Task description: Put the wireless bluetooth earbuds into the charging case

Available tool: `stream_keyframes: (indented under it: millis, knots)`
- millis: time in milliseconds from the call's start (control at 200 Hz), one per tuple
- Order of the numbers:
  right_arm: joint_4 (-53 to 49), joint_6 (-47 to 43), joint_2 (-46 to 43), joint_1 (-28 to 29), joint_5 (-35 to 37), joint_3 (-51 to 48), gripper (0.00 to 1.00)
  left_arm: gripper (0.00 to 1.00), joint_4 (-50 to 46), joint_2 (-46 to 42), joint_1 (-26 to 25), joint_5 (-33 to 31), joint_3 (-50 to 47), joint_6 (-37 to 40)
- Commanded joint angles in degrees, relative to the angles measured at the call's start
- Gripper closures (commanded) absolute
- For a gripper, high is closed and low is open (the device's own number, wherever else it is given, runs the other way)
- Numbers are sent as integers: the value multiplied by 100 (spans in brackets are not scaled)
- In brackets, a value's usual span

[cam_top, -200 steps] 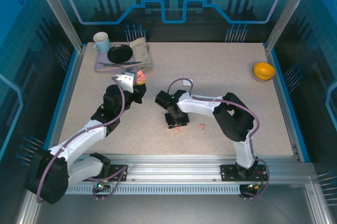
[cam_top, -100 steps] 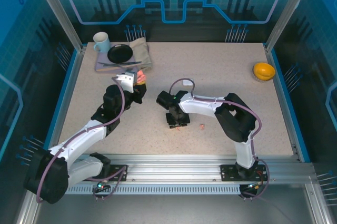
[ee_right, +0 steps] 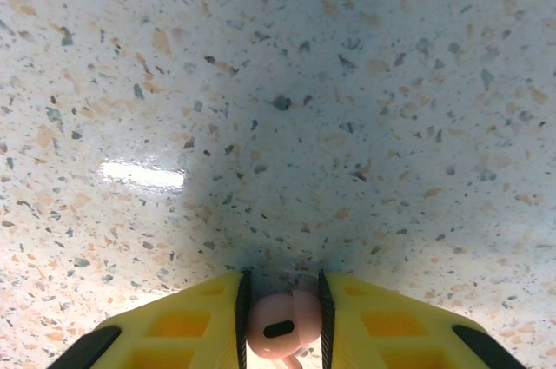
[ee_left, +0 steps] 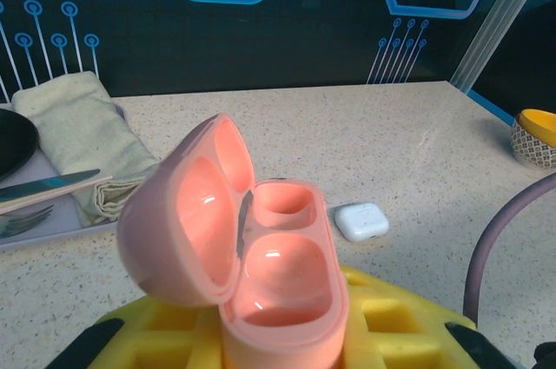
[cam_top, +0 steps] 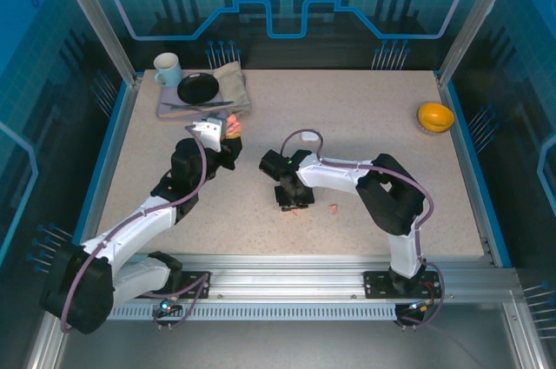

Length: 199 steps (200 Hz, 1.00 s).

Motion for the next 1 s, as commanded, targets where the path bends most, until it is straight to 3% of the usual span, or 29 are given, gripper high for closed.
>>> stream_keyframes:
  millis: [0, 305, 575, 990]
  knots:
    - [-298, 89, -24, -93, 162, -193, 74, 100, 218, 30, 45, 143, 224, -51]
    - [-131, 249, -334, -139, 194, -397, 76, 100, 227, 39, 41, 196, 212, -55]
    - [441, 466, -1203, -319, 286, -871, 77, 100, 376, -22, 40, 437, 90, 64]
    - [1444, 572, -3091, -837, 392, -921, 76, 100, 771, 205, 40, 1823, -12, 156]
